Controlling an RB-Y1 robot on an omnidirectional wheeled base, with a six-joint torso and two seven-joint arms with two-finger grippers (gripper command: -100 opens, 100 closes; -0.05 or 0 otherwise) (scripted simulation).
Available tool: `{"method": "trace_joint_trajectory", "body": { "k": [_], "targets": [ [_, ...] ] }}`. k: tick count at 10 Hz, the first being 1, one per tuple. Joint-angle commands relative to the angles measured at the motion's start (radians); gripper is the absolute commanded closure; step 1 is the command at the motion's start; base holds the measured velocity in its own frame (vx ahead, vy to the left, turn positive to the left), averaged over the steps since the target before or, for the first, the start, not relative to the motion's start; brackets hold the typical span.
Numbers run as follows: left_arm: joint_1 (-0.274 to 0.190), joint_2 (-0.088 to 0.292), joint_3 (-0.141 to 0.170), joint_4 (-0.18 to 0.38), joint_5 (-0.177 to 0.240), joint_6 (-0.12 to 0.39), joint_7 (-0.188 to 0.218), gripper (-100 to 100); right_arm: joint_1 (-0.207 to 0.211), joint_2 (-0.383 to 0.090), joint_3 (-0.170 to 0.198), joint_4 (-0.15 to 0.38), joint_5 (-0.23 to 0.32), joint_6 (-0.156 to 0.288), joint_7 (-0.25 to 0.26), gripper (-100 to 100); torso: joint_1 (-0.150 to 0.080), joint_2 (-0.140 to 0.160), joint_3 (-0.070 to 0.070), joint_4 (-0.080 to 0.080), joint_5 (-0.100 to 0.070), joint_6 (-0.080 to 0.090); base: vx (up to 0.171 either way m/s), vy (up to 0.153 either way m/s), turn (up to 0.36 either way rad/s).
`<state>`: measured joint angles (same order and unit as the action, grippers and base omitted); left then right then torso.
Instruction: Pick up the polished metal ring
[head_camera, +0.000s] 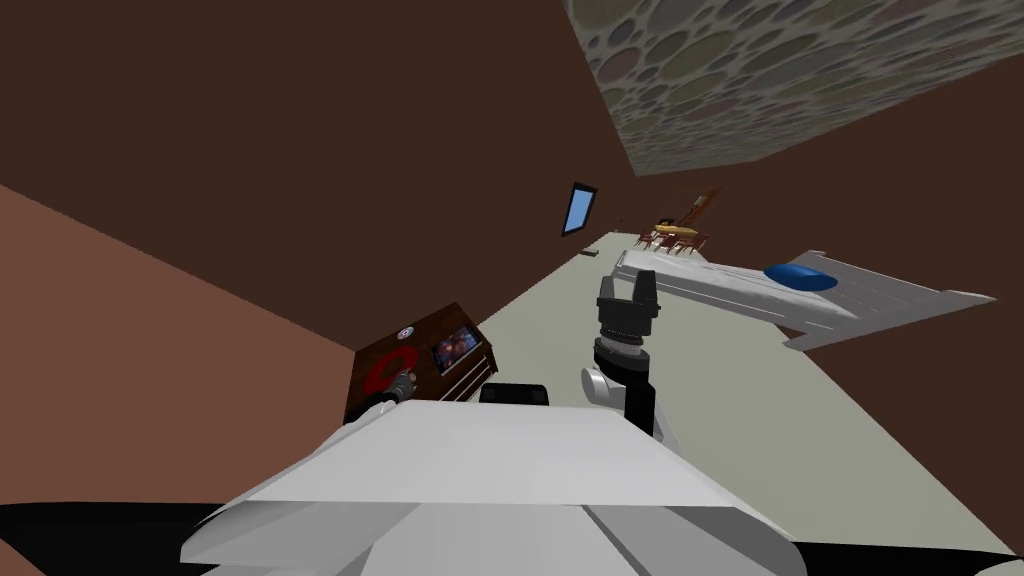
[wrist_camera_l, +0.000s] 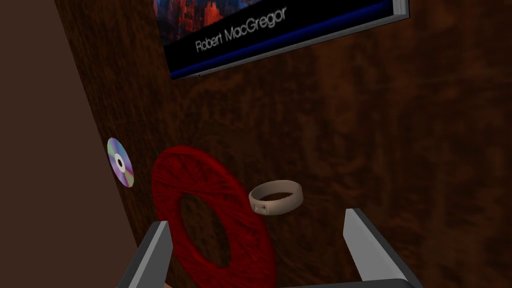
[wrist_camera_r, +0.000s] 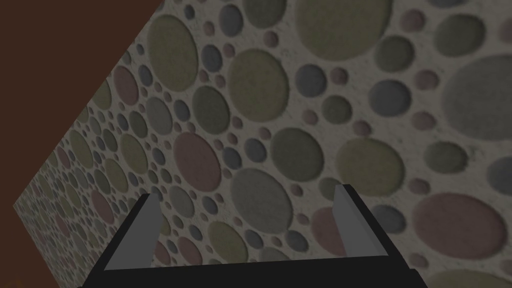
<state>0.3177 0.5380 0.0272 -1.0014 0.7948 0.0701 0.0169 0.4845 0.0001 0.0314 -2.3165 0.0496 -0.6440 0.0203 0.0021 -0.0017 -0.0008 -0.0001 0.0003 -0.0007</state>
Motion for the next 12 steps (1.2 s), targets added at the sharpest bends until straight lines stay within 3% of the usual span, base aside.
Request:
{"method": "trace_joint_trajectory", "body": {
  "k": [1, 4, 9, 12],
  "targets": [
    [0.002, 0.002, -0.005, 0.036, 0.014, 0.005, 0.0, -100, 0.0, 0.0, 0.0, 0.0, 0.0, 0.0, 0.0, 0, 0.0, 0.0, 0.0, 0.0, 0.0, 0.0, -0.008, 0.018, -0.126],
    [-0.014, 0.027, -0.024, 0.131, 0.07, 0.033, 0.004, -100, 0.0, 0.0, 0.0, 0.0, 0.0, 0.0, 0.0, 0, 0.0, 0.0, 0.0, 0.0, 0.0, -0.001, -0.008, 0.014, -0.185],
    [-0.029, 0.049, -0.043, 0.215, 0.118, 0.056, 0.008, -100, 0.0, 0.0, 0.0, 0.0, 0.0, 0.0, 0.0, 0, 0.0, -0.001, 0.0, 0.0, 0.0, -0.001, -0.003, 0.015, -0.151],
    [-0.046, 0.075, -0.07, 0.313, 0.174, 0.079, 0.017, -100, 0.0, 0.0, 0.0, 0.0, 0.0, 0.0, 0.0, 0, 0.0, -0.001, 0.0, 0.0, 0.0, -0.001, -0.001, 0.02, -0.231]
  ]
}}
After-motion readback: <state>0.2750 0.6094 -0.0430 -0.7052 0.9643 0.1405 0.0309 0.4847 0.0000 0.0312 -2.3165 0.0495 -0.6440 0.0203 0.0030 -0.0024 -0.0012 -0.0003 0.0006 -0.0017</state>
